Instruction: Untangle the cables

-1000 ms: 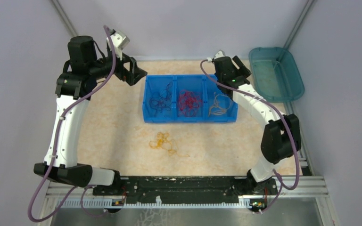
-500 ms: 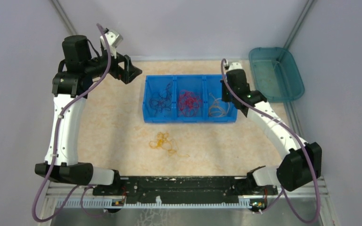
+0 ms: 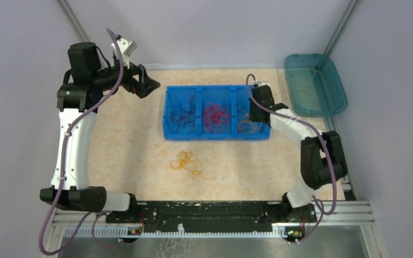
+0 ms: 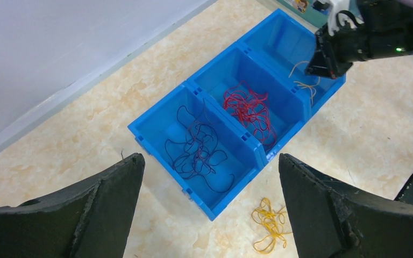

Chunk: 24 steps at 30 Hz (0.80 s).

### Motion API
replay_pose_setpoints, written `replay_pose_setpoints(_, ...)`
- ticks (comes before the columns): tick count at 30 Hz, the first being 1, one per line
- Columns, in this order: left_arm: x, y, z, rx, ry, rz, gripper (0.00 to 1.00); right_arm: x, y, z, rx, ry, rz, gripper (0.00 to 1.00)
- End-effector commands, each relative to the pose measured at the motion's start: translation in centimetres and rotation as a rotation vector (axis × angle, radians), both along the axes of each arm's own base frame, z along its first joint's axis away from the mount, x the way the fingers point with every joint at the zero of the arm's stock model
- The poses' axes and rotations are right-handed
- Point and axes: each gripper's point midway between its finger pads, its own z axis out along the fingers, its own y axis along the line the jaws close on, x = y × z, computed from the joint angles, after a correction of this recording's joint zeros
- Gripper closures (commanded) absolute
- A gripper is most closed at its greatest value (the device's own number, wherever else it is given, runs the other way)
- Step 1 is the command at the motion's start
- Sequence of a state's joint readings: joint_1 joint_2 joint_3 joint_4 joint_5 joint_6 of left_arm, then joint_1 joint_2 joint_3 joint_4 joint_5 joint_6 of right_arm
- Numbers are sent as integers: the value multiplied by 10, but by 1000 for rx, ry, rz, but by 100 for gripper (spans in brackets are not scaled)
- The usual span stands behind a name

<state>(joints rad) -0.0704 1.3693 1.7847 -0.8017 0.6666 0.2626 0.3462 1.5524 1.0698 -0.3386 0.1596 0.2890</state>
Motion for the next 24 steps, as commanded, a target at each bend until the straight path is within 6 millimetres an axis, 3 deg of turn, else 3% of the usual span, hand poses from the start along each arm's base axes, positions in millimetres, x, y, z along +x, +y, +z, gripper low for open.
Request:
replay_pose_setpoints(1, -14, -2, 1, -18, 10, -23, 0, 51, -12, 10, -4, -93, -70, 98)
replay_pose_setpoints(4, -16, 1, -2, -6, 11, -14, 0, 65, -9, -8, -19, -61, -68, 98)
replay_pose_setpoints(14, -23, 2, -3, -7, 1, -11, 0, 105, 2, -17, -45, -89, -42, 99)
replay_pose_setpoints(20, -24, 3, -5, -14, 3, -6, 0, 116, 14, 7, -13, -164, 21, 97)
replay_pose_setpoints(24, -27, 3, -5, -18, 7, -8, 0, 106, 25, 44, 55, -225, 85, 86)
